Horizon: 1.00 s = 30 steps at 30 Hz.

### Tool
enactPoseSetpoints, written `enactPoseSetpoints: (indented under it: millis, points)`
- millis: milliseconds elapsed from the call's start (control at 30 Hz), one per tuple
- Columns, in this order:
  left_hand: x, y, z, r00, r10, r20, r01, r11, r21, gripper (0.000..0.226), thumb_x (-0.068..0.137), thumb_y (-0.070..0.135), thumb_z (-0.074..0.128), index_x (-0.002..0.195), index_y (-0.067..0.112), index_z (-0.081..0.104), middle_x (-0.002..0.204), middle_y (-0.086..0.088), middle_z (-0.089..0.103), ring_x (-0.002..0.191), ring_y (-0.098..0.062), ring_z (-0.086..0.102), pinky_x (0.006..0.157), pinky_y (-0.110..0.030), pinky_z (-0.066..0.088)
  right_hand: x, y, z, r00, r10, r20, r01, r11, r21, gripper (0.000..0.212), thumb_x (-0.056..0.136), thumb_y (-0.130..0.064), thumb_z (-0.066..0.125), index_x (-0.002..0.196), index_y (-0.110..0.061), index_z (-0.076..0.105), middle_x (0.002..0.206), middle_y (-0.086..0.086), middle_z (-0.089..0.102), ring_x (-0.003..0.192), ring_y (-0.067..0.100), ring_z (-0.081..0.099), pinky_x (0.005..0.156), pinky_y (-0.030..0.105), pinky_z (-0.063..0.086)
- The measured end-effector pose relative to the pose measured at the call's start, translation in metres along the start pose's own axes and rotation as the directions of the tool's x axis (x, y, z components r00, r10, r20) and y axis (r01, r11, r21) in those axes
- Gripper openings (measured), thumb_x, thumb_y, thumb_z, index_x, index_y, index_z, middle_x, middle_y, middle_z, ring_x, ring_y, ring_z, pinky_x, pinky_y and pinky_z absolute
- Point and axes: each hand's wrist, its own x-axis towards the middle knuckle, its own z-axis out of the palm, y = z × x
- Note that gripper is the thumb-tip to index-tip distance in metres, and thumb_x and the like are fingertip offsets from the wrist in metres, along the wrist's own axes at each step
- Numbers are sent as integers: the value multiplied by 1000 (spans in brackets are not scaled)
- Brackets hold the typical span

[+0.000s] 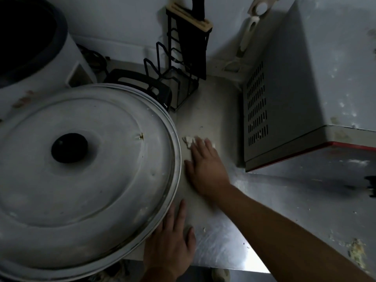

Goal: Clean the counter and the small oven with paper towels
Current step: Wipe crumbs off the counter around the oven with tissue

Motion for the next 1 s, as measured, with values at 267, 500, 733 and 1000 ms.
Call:
enactPoseSetpoints:
  millis: [267,500,733,1000]
  points:
    - [-2,0,3,1000,8,-8,-8,1000,-22,81,75,52,60,150,25,45,159,-6,37,138,-36,41,114,-55,24,133,9,-18,979,203,18,-201,977,-68,74,98,-50,29,157,-9,9,165,8,-3,151,28,-5,123,40,2]
    - [-2,0,2,999,15,-43,-16,1000,-25,81,74,51,63,149,24,47,156,-7,42,137,-34,39,118,-49,14,120,24,-17,882,458,-110,-452,889,76,80,94,-51,32,156,-7,9,165,12,-3,150,31,-8,121,43,-6]
    - [-1,0,0,1000,10,-17,-11,999,-53,77,73,52,56,145,24,53,153,-7,46,134,-35,39,117,-51,13,-16,14,5,882,458,-114,-455,889,53,82,95,-59,27,156,-8,12,164,16,6,150,36,2,122,48,11]
    - [-5,-1,2,985,-23,173,20,1000,20,79,79,58,42,152,27,41,158,-5,39,133,-36,39,104,-52,29,-172,-7,17,972,228,48,-228,974,-2,65,101,-47,35,153,-9,26,162,9,13,152,26,0,122,36,2]
